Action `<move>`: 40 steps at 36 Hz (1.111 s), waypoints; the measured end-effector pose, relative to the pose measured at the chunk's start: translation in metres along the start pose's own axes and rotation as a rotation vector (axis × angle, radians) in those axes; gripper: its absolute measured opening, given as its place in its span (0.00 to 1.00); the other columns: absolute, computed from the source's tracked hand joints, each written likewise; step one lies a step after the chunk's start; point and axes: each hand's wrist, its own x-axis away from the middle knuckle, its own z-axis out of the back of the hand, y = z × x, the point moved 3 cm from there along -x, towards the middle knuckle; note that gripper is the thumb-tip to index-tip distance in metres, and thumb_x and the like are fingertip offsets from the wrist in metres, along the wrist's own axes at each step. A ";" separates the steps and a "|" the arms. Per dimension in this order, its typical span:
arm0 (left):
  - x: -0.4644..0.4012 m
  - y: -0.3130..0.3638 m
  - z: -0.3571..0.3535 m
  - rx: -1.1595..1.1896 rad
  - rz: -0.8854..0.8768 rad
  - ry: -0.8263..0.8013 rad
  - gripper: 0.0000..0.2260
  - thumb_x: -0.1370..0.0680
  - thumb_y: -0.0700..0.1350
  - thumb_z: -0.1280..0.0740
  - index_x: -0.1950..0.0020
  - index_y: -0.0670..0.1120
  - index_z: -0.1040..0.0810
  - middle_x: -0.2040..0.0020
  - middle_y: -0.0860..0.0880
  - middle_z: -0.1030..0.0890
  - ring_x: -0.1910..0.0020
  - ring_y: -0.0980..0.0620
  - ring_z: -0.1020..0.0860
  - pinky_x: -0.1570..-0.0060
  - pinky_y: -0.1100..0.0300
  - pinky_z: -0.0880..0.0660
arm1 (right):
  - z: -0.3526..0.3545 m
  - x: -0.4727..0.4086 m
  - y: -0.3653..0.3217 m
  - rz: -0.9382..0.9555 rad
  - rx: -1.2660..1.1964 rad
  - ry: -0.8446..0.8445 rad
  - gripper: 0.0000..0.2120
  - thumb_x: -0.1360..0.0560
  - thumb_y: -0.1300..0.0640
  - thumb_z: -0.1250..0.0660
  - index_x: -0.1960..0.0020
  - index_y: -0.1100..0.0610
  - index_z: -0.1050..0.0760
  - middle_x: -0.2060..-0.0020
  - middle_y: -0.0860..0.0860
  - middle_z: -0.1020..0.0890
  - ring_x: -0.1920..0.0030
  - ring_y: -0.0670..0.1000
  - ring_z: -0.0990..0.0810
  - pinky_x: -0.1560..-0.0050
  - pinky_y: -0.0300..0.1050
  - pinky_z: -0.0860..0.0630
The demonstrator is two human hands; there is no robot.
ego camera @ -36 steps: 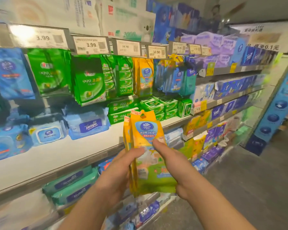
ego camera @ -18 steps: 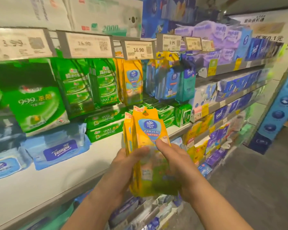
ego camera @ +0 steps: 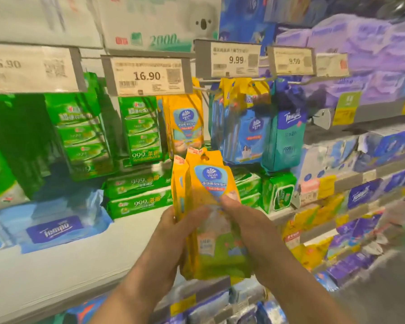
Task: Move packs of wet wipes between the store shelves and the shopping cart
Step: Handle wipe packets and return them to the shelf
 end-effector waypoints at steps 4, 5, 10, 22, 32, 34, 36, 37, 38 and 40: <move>-0.012 0.001 -0.001 0.007 -0.043 0.028 0.20 0.27 0.48 0.26 0.36 0.44 0.20 0.41 0.36 0.18 0.43 0.32 0.19 0.39 0.31 0.27 | 0.004 -0.012 -0.002 0.012 -0.058 -0.035 0.16 0.22 0.44 0.33 0.54 0.54 0.13 0.55 0.58 0.12 0.51 0.63 0.13 0.48 0.62 0.18; -0.015 0.001 0.000 0.013 -0.051 0.038 0.22 0.28 0.49 0.25 0.37 0.44 0.19 0.41 0.36 0.18 0.43 0.32 0.19 0.40 0.30 0.27 | 0.004 -0.013 -0.003 0.020 -0.073 -0.032 0.16 0.22 0.44 0.33 0.54 0.55 0.13 0.55 0.58 0.12 0.52 0.62 0.13 0.48 0.62 0.18; -0.026 0.009 0.005 0.064 -0.078 0.084 0.23 0.28 0.49 0.25 0.35 0.42 0.21 0.40 0.34 0.19 0.41 0.29 0.21 0.41 0.26 0.29 | 0.006 -0.024 -0.008 0.054 -0.071 0.047 0.20 0.26 0.40 0.28 0.48 0.57 0.17 0.55 0.56 0.13 0.53 0.59 0.13 0.56 0.54 0.16; -0.037 0.024 0.042 -0.107 -0.148 0.146 0.21 0.30 0.45 0.28 0.38 0.43 0.20 0.45 0.41 0.15 0.43 0.36 0.18 0.36 0.33 0.27 | 0.018 -0.025 -0.008 0.193 -0.239 0.000 0.25 0.38 0.34 0.20 0.48 0.48 0.17 0.50 0.54 0.13 0.53 0.53 0.14 0.57 0.50 0.17; -0.034 0.029 0.059 -0.106 -0.128 0.129 0.24 0.31 0.45 0.26 0.35 0.43 0.22 0.42 0.41 0.16 0.41 0.37 0.19 0.34 0.34 0.29 | 0.012 -0.013 -0.031 0.541 -0.110 0.030 0.17 0.33 0.36 0.32 0.53 0.47 0.20 0.70 0.41 0.21 0.72 0.40 0.25 0.72 0.33 0.29; -0.034 0.030 0.061 -0.104 -0.131 0.127 0.24 0.31 0.44 0.27 0.35 0.42 0.22 0.42 0.41 0.16 0.42 0.37 0.18 0.34 0.35 0.28 | 0.011 -0.013 -0.035 0.572 -0.114 0.004 0.17 0.34 0.31 0.28 0.55 0.43 0.20 0.69 0.43 0.21 0.71 0.42 0.25 0.72 0.36 0.27; -0.033 0.031 0.062 -0.097 -0.127 0.128 0.24 0.31 0.44 0.28 0.35 0.42 0.23 0.43 0.40 0.16 0.42 0.38 0.18 0.35 0.36 0.28 | 0.011 -0.014 -0.038 0.580 -0.121 0.010 0.18 0.34 0.31 0.28 0.56 0.45 0.20 0.70 0.45 0.22 0.73 0.44 0.26 0.74 0.37 0.28; -0.033 0.032 0.062 -0.095 -0.125 0.126 0.25 0.31 0.44 0.27 0.34 0.42 0.23 0.42 0.40 0.16 0.42 0.38 0.18 0.35 0.36 0.28 | 0.010 -0.015 -0.040 0.579 -0.116 0.017 0.18 0.33 0.32 0.29 0.57 0.46 0.21 0.71 0.46 0.23 0.74 0.44 0.27 0.75 0.36 0.29; -0.032 0.032 0.063 -0.096 -0.122 0.126 0.25 0.30 0.44 0.27 0.34 0.42 0.23 0.42 0.40 0.16 0.42 0.38 0.18 0.34 0.36 0.28 | 0.010 -0.016 -0.042 0.571 -0.102 0.032 0.17 0.33 0.33 0.30 0.59 0.47 0.22 0.72 0.45 0.24 0.74 0.44 0.27 0.75 0.37 0.29; -0.032 0.032 0.063 -0.100 -0.121 0.127 0.25 0.30 0.45 0.27 0.34 0.43 0.23 0.41 0.41 0.16 0.41 0.38 0.18 0.34 0.36 0.29 | 0.011 -0.021 -0.045 0.563 -0.042 0.068 0.15 0.33 0.34 0.34 0.58 0.45 0.22 0.69 0.45 0.20 0.71 0.44 0.23 0.72 0.41 0.25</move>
